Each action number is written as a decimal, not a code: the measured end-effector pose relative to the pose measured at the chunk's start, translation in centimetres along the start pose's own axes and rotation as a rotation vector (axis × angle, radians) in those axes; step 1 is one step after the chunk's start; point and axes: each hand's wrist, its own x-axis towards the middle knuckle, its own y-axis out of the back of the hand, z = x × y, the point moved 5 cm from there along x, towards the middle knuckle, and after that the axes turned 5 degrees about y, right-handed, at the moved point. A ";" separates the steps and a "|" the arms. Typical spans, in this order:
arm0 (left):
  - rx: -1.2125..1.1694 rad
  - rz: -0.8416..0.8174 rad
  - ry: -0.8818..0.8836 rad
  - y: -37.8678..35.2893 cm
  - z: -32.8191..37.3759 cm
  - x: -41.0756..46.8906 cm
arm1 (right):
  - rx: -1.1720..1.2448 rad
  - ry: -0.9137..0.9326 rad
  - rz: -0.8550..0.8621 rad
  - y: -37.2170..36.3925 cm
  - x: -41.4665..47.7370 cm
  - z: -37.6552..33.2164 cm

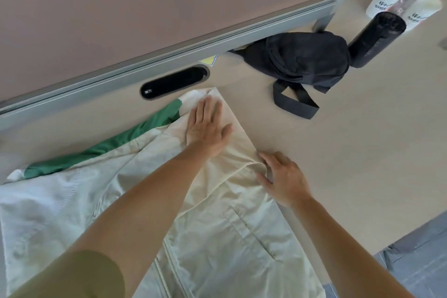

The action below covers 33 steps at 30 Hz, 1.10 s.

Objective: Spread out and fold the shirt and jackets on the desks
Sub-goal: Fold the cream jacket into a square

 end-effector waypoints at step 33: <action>-0.134 0.048 0.683 0.0 -21.7 -22.6 | -0.226 0.457 -0.376 -8.8 8.5 -26.1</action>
